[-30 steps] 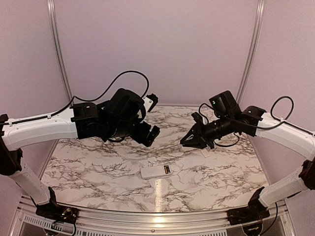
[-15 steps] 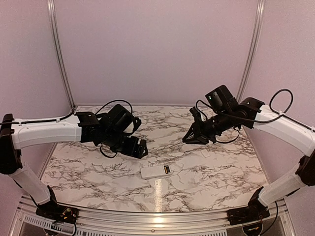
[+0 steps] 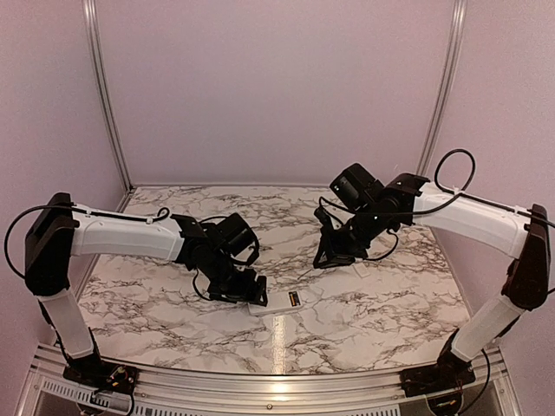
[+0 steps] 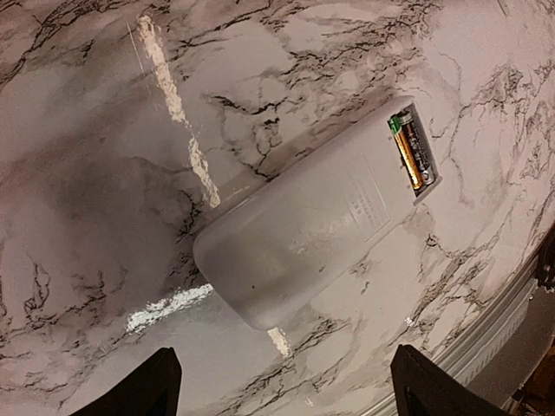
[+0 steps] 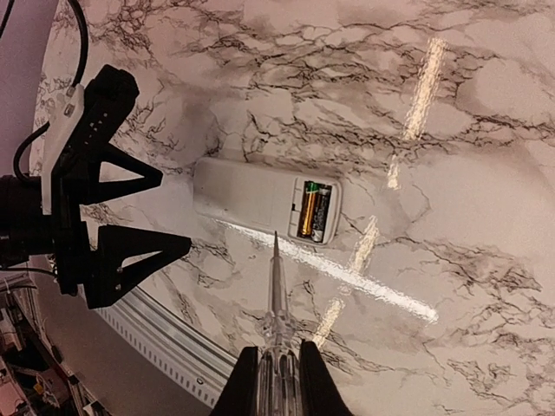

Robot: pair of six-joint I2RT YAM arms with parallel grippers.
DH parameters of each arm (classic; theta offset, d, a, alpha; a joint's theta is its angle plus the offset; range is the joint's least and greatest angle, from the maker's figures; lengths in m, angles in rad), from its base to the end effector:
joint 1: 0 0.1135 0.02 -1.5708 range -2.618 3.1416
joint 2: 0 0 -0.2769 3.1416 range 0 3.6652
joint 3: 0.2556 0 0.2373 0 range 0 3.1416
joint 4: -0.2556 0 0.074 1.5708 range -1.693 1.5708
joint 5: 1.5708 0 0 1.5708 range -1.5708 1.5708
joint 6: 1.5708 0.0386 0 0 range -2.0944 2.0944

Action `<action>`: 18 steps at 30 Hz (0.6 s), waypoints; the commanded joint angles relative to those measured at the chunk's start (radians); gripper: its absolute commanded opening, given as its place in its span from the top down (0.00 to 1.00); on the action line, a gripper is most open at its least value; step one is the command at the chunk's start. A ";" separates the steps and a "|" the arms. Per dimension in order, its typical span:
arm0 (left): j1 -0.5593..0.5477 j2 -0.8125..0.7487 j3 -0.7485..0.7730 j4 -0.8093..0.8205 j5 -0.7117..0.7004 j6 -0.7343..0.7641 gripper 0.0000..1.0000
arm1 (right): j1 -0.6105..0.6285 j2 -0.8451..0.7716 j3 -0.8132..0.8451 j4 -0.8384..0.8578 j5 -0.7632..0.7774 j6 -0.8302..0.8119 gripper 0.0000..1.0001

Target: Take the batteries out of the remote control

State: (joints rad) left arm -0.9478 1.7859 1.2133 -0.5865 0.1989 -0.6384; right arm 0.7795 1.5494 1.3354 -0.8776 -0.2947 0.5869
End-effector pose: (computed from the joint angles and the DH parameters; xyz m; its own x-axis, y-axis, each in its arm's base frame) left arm 0.1976 -0.2882 0.2076 -0.9313 0.2951 -0.2134 0.3577 0.8513 -0.3839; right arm 0.2071 0.2205 0.3018 -0.9508 -0.1946 -0.2412 -0.2898 0.8338 0.4699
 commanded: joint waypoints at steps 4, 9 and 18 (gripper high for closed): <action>0.006 0.076 0.058 -0.019 0.064 -0.012 0.14 | 0.015 0.041 0.033 -0.022 0.042 -0.038 1.00; 0.006 0.096 0.066 -0.021 0.061 -0.015 0.16 | 0.015 0.075 0.019 -0.003 0.036 -0.045 1.00; 0.005 0.132 0.082 -0.024 0.046 -0.035 0.18 | 0.017 0.162 0.068 -0.044 0.060 -0.089 1.00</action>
State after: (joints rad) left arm -0.9478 1.8923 1.2663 -0.5900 0.2539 -0.6552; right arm 0.7876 1.6756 1.3472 -0.8883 -0.2687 0.5350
